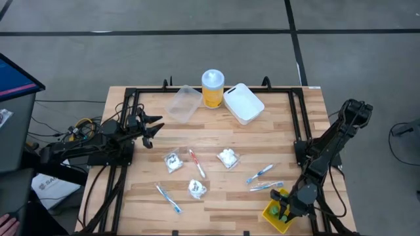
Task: Pick & Place Travel size toiletries
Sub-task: Put the shampoo into the yellow bin
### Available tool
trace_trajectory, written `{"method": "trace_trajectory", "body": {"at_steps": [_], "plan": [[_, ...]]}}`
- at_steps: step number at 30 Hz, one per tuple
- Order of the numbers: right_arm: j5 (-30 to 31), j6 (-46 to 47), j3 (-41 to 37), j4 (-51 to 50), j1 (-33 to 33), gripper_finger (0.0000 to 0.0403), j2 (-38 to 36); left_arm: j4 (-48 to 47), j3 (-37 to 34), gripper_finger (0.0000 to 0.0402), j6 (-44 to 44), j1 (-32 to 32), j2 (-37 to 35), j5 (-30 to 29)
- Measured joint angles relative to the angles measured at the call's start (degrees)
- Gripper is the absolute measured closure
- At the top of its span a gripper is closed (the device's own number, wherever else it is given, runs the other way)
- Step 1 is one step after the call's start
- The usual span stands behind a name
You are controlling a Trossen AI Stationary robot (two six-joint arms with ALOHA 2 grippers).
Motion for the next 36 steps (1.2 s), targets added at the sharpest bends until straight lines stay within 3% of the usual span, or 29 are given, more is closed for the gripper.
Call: {"method": "trace_trajectory", "body": {"at_steps": [9, 20, 29, 36], "plan": [[0.2, 1.1, 0.0, -0.1, 0.0, 0.0291, 0.0, 0.0, 0.0, 0.0247, 0.0, 0.0, 0.0, 0.2], [0.2, 2.0, -0.1, -0.6, 0.1, 0.0197, 0.0, 0.0, 0.0, 0.0247, 0.0, 0.0, 0.0, 0.2], [0.2, 2.1, 0.3, -0.5, 0.1, 0.0205, 0.0, 0.0, 0.0, 0.0247, 0.0, 0.0, 0.0, -0.1], [0.2, 2.0, 4.0, -6.6, 0.1, 0.0204, 0.0, 0.0, 0.0, 0.0247, 0.0, 0.0, 0.0, -0.1]]}}
